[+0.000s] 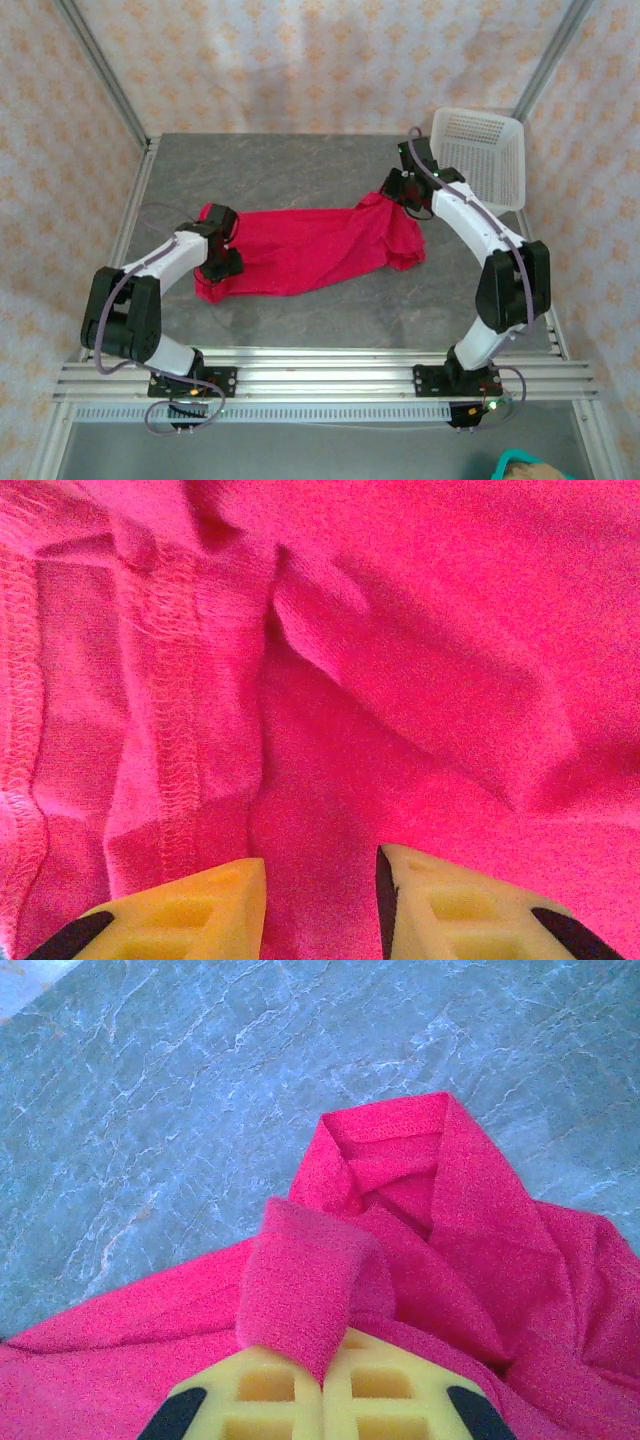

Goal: Fold the inside-out t-shirt

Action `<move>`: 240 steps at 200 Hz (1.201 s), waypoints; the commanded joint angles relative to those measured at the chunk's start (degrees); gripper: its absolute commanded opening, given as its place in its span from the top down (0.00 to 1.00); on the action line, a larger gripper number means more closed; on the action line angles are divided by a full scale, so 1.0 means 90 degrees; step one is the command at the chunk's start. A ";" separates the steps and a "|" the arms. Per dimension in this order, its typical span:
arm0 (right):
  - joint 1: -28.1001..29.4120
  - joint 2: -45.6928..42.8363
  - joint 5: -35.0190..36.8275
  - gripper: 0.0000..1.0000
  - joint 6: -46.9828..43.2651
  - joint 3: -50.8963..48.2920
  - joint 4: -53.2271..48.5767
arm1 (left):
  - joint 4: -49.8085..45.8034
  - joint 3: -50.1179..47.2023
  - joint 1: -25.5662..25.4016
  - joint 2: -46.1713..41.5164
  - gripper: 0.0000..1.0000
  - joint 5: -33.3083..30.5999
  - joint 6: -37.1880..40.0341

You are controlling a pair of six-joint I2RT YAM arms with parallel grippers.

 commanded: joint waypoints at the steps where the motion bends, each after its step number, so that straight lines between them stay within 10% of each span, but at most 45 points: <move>1: -0.0105 0.0303 0.0289 1.00 -0.0175 0.0344 -0.0373 | -0.0209 0.0039 -0.0066 0.0173 0.65 -0.0421 0.0110; 87: -0.0486 0.1576 0.0611 1.00 -0.0567 0.2503 -0.1183 | -0.0649 0.0347 -0.0102 -0.0062 0.66 -0.0695 0.0054; 105: -0.0454 0.1757 0.0303 0.64 -0.0633 0.2791 -0.1497 | -0.0719 0.0312 -0.0168 -0.0175 0.66 -0.0743 0.0052; 186: 0.0748 -0.0023 -0.0748 0.48 -0.0081 -0.0350 -0.0075 | -0.0024 0.0242 -0.0761 0.0611 0.71 -0.0402 -0.0316; 240: 0.0634 0.1820 -0.1434 0.49 0.0172 -0.0345 0.0617 | 0.0203 0.0562 -0.0725 0.1173 0.97 -0.0373 -0.0223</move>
